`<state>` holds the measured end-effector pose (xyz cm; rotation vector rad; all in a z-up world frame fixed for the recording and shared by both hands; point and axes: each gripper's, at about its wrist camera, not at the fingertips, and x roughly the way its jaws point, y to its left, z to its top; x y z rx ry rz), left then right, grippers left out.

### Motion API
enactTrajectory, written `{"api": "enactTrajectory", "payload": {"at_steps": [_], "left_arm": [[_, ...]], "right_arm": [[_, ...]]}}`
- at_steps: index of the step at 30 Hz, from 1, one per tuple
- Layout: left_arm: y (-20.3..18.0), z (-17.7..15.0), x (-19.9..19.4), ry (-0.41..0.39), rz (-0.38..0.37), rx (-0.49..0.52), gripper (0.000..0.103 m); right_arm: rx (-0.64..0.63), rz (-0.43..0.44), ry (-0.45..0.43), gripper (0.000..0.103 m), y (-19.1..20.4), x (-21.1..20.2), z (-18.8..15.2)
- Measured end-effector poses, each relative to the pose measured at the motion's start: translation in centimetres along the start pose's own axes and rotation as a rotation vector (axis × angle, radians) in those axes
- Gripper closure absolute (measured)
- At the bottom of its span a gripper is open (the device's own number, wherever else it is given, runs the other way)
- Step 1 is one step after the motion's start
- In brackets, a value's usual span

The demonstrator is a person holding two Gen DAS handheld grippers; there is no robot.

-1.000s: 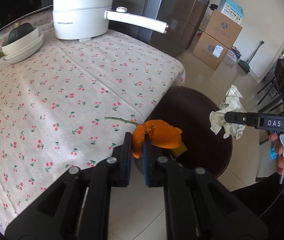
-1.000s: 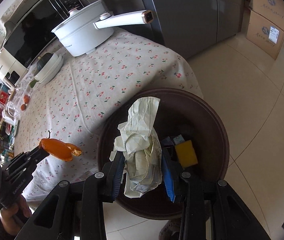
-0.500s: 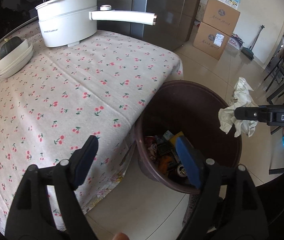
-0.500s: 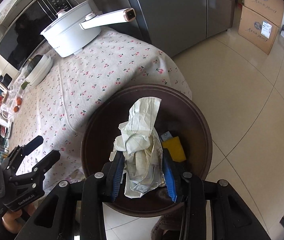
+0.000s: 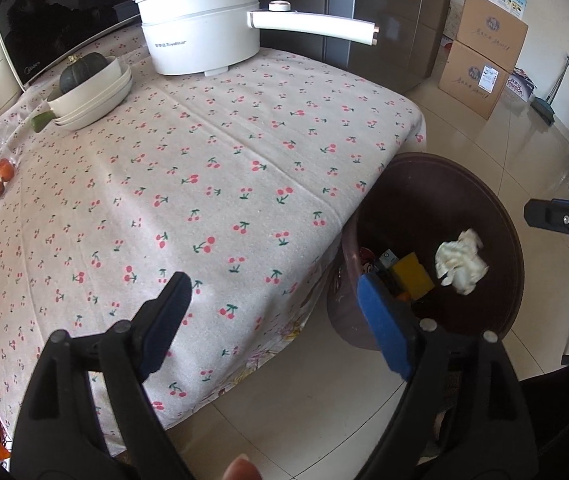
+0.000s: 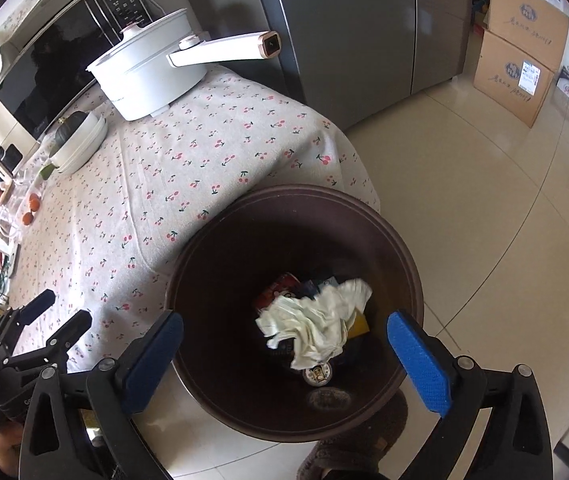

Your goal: Collect trash

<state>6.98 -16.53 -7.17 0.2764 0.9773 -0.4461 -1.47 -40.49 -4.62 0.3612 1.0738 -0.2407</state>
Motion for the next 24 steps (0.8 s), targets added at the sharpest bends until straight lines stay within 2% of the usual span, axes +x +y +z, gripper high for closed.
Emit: {"api": "enactTrajectory", "payload": {"at_steps": [3, 6, 11, 13, 17, 24], "left_arm": [[0.8, -0.4, -0.4, 0.005, 0.023, -0.025, 0.018], [1.3, -1.0, -1.0, -0.002, 0.084, -0.032, 0.017], [2.5, -1.8, -3.5, -0.054, 0.162, -0.063, 0.008], [3.1, -2.3, -4.7, -0.07, 0.205, -0.085, 0.007], [4.1, -3.6, -7.3, -0.126, 0.22, -0.14, 0.005], [5.0, -6.4, -12.6, -0.235, 0.239, -0.209, 0.001]], "right_arm": [[-0.02, -0.014, -0.01, 0.0, 0.7, -0.2, 0.0], [-0.041, -0.023, -0.023, 0.0, 1.4, -0.5, -0.1], [-0.056, -0.026, -0.086, 0.0, 2.7, -2.2, -0.6], [-0.064, -0.019, -0.126, 0.0, 3.5, -3.3, -1.1], [-0.111, -0.011, -0.219, 0.0, 5.9, -5.9, -2.6], [-0.252, -0.045, -0.439, 0.0, 10.9, -10.5, -6.5]]}}
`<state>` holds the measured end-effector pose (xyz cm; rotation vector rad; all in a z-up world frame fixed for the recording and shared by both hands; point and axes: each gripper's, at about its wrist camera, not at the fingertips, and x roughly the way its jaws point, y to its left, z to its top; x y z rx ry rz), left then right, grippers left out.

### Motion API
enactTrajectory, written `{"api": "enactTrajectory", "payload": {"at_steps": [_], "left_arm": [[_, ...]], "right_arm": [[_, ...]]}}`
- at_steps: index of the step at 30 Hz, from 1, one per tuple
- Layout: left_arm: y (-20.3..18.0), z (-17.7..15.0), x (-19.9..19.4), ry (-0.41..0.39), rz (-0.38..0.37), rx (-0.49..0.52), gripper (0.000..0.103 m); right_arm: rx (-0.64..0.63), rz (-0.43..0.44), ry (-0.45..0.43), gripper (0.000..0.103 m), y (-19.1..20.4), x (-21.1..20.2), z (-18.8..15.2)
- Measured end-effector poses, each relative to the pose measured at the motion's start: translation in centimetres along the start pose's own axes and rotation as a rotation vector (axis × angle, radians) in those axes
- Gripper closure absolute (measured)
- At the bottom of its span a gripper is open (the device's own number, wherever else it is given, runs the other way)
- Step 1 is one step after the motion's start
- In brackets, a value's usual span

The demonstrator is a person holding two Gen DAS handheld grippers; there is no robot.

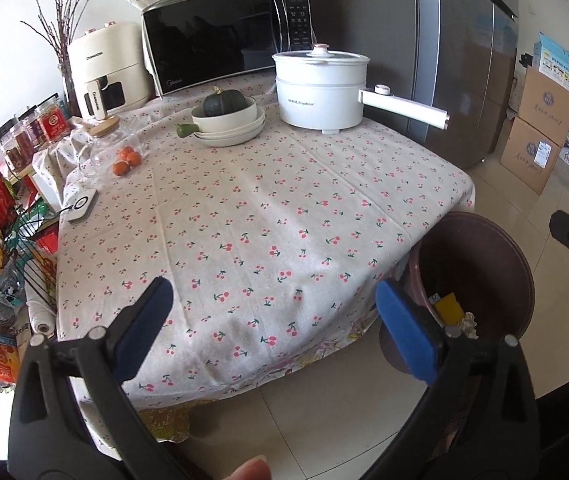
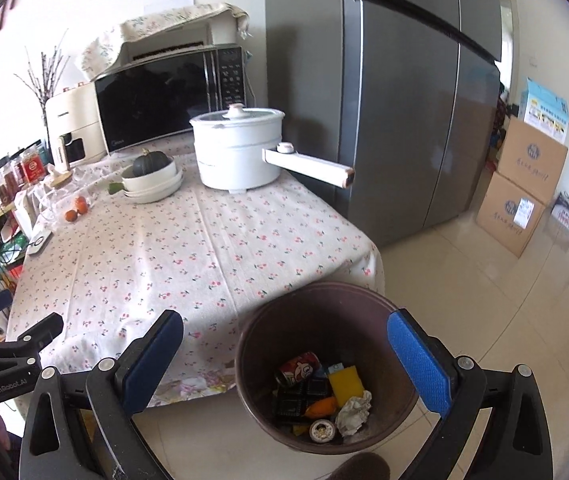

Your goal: Collect trash

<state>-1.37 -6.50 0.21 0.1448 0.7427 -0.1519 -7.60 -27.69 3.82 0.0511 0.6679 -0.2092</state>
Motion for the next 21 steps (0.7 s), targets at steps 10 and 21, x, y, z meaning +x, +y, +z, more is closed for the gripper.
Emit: {"api": "enactTrajectory", "payload": {"at_steps": [10, 21], "left_arm": [[2.3, -1.1, -3.3, -0.069, -0.037, -0.067, 0.001], [2.1, -0.9, -4.7, -0.168, 0.004, -0.052, 0.001]], "right_arm": [[-0.068, 0.031, -0.132, 0.0, 3.6, -3.4, -0.3], [-0.105, 0.007, -0.188, 0.0, 4.4, -3.7, -0.3]]}}
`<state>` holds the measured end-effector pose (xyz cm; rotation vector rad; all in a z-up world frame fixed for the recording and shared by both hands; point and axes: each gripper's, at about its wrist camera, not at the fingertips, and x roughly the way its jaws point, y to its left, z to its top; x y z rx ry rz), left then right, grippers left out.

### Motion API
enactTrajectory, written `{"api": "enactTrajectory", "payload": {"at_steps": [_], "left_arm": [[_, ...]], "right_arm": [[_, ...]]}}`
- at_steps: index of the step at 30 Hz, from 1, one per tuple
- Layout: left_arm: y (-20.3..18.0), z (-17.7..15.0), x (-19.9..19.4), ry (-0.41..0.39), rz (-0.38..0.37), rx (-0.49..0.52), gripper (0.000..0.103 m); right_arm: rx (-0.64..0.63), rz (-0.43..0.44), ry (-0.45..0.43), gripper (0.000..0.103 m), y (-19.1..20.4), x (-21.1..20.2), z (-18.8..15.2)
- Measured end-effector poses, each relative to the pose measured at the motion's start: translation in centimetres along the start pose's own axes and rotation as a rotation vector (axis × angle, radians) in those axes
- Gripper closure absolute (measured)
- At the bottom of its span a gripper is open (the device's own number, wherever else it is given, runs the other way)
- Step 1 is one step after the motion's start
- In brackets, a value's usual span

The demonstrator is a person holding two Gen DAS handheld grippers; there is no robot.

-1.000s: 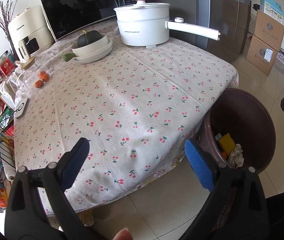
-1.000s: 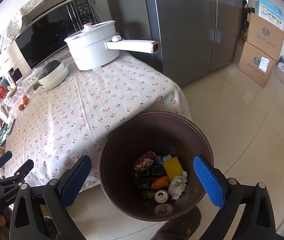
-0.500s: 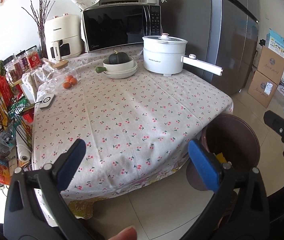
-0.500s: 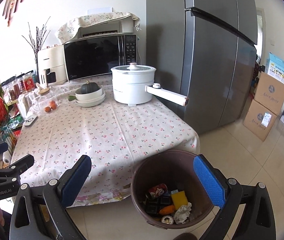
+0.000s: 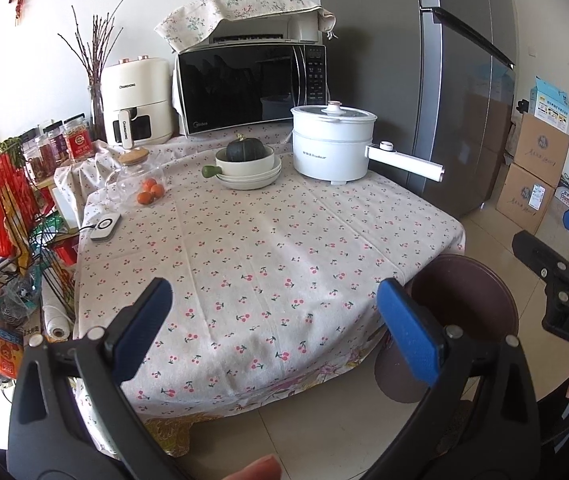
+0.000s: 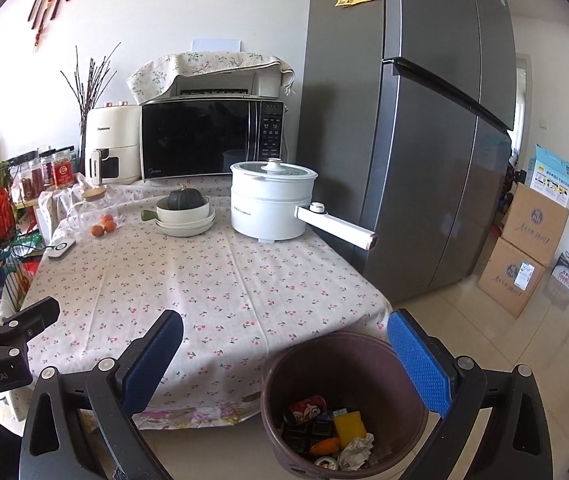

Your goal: Collect trash

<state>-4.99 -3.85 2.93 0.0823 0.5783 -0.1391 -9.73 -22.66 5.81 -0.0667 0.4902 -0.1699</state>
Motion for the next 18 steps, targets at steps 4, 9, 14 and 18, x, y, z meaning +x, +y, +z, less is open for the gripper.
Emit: {"api": "enactTrajectory", "payload": {"at_steps": [4, 9, 14, 18], "left_arm": [[-0.12, -0.12, 0.14, 0.006, -0.01, -0.002, 0.001], [-0.17, -0.16, 0.22, 0.003, -0.017, -0.001, 0.001], [-0.3, -0.21, 0.19, 0.004, -0.022, 0.003, 0.001], [-0.34, -0.27, 0.21, 0.01, -0.029, 0.004, 0.001]], "right_arm": [[0.005, -0.003, -0.01, 0.0, -0.09, -0.22, -0.02], [0.006, -0.004, -0.013, 0.0, -0.12, -0.3, 0.01], [0.004, -0.006, -0.005, 0.0, -0.21, -0.23, -0.09], [0.009, -0.009, -0.002, 0.0, -0.29, -0.24, -0.09]]}}
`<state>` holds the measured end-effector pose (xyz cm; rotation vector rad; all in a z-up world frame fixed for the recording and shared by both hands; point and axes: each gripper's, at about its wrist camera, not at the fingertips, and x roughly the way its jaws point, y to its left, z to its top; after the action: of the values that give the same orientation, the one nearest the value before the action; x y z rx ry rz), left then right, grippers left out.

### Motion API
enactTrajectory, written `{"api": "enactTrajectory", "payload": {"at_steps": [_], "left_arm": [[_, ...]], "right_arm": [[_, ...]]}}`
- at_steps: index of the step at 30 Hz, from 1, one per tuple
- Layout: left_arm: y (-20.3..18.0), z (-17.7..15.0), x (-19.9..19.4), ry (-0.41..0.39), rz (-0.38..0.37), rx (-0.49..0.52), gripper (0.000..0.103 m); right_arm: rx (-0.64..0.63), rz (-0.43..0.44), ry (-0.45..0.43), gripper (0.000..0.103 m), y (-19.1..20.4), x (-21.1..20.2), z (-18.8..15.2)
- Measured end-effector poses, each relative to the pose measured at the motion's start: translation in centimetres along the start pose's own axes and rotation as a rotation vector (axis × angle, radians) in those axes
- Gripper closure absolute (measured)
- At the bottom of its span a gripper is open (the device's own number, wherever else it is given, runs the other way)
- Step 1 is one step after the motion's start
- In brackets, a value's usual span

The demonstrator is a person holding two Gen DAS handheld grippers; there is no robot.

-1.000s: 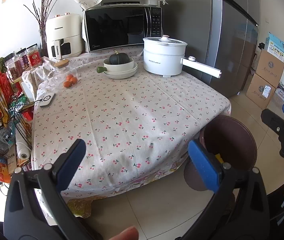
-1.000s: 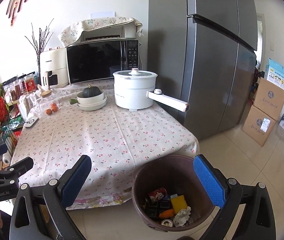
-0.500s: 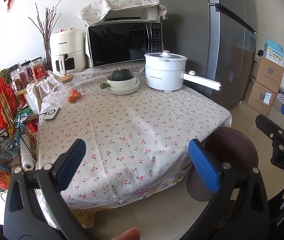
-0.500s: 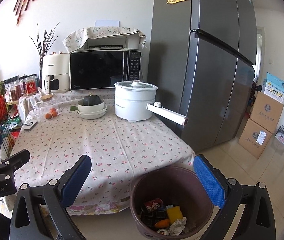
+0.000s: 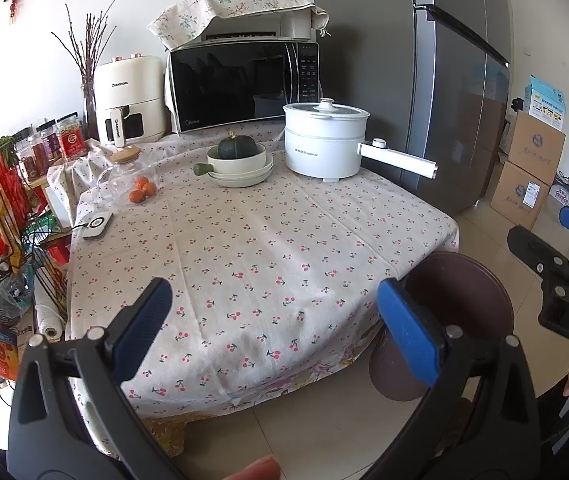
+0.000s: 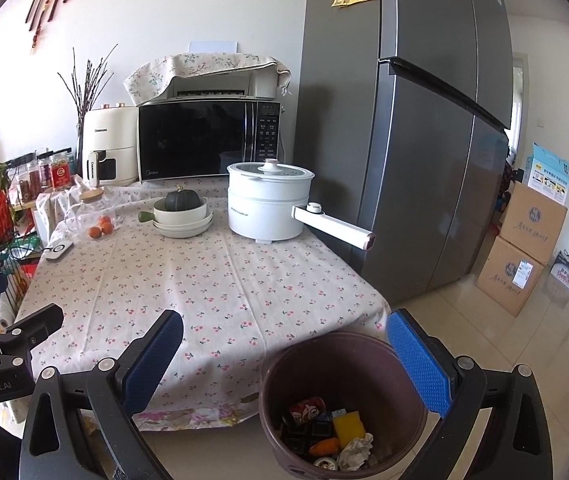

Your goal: Collect trash

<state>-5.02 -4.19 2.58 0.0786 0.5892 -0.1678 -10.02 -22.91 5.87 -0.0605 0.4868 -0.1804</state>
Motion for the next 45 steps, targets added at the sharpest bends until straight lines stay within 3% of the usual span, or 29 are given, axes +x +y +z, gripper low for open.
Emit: {"api": "enactTrajectory", "payload": {"at_steps": [45], "left_arm": [[-0.22, -0.25, 0.13, 0.014, -0.009, -0.006, 0.001]], "right_arm": [[0.016, 0.002, 0.014, 0.0, -0.22, 0.3, 0.01]]}}
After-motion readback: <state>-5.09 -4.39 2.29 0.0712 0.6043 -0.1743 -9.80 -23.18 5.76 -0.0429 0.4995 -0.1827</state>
